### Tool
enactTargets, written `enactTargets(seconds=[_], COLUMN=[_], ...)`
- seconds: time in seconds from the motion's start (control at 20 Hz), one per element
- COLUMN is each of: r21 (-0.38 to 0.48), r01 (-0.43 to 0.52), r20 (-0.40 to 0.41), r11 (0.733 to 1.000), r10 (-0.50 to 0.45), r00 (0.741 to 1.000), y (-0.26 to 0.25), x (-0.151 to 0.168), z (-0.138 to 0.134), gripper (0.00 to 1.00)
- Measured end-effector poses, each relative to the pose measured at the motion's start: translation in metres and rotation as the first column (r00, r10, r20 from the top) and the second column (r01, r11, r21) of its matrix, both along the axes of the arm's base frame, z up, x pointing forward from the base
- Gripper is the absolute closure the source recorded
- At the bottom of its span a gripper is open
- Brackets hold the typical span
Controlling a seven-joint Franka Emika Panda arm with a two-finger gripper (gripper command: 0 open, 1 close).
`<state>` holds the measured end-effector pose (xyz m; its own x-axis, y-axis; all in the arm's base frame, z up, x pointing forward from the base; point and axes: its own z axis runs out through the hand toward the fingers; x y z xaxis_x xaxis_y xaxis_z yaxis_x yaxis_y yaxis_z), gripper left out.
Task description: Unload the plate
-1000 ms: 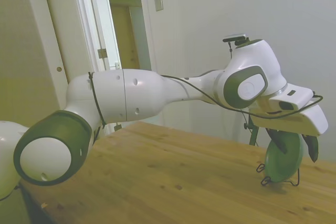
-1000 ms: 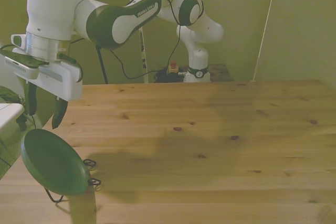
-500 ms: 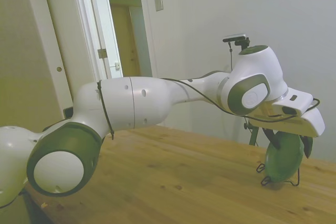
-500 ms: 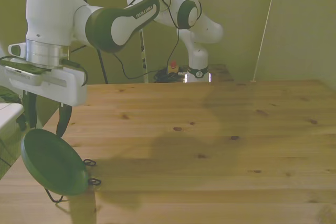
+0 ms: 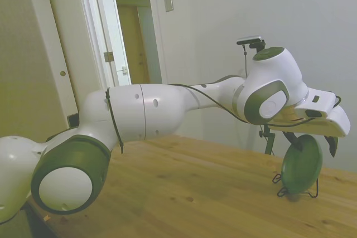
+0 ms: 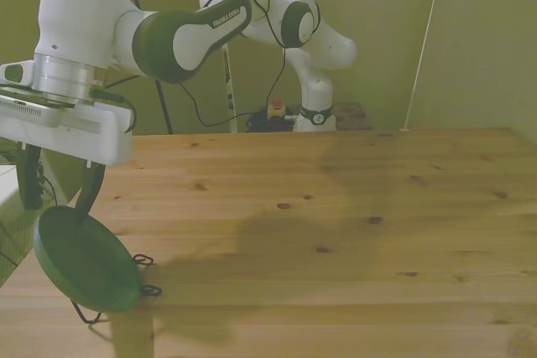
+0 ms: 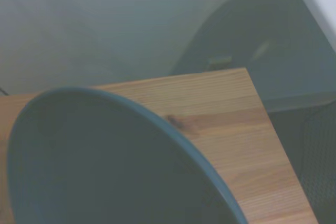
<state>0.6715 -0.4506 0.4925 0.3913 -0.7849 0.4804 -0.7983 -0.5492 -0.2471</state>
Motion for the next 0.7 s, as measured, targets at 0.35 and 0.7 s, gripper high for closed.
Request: enactTargets(seconds=[0.35, 0.7], r21=[-0.019, -0.027], r01=[-0.013, -0.016], r20=[0.004, -0.005], r11=[1.000, 1.000], r10=[0.013, 0.015], r00=[1.000, 1.000], y=[-0.0017, -0.0017], x=[0.0001, 0.0001], z=[-0.0002, -0.0020], gripper=[1.00, 1.00])
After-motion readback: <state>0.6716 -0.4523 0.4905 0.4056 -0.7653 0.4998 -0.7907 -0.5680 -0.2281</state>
